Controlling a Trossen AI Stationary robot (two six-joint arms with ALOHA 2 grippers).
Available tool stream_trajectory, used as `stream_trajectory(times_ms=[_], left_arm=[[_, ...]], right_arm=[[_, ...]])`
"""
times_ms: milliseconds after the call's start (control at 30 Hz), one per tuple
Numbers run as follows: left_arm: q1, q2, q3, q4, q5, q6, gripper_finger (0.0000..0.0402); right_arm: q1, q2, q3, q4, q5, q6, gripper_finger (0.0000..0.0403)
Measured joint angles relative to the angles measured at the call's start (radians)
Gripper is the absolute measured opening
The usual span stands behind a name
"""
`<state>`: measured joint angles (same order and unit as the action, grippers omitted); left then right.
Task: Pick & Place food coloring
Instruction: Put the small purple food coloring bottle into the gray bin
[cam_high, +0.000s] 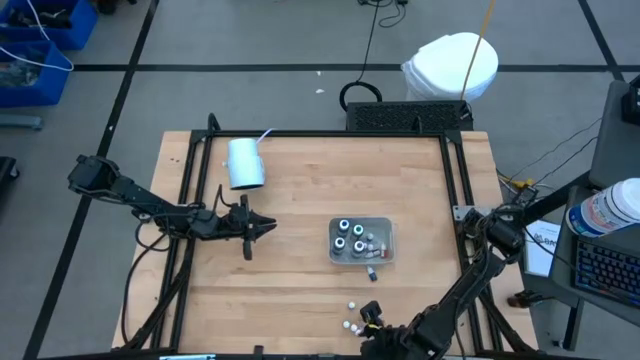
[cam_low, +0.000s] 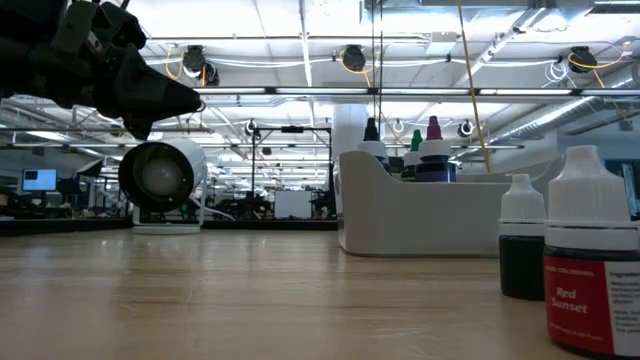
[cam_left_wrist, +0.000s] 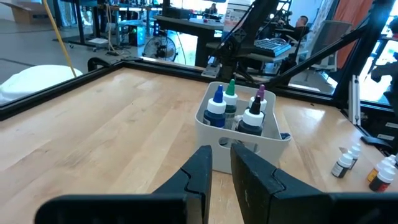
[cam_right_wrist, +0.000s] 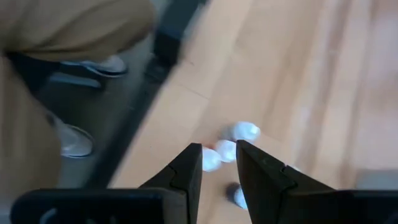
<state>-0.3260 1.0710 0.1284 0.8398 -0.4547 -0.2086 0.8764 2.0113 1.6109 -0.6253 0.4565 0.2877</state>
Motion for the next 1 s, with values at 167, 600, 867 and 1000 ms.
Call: stream_trajectory(times_ms=[167, 600, 867, 1000], left_arm=[[0.000, 0.000, 0.000, 0.000, -0.001, 0.049, 0.0067], [0.000, 0.000, 0.000, 0.001, -0.001, 0.078, 0.0067], [0.000, 0.000, 0.000, 0.001, -0.001, 0.076, 0.0067], [0.000, 0.000, 0.000, 0.001, -0.001, 0.076, 0.0067]], right_arm=[[-0.009, 0.000, -0.006, -0.036, 0.068, -0.001, 0.0098], [-0.084, -0.001, -0.012, -0.160, -0.072, 0.033, 0.0154], [-0.105, -0.001, -0.083, -0.089, -0.126, 0.027, 0.0141], [-0.105, -0.001, -0.101, -0.084, -0.126, 0.041, 0.0139]])
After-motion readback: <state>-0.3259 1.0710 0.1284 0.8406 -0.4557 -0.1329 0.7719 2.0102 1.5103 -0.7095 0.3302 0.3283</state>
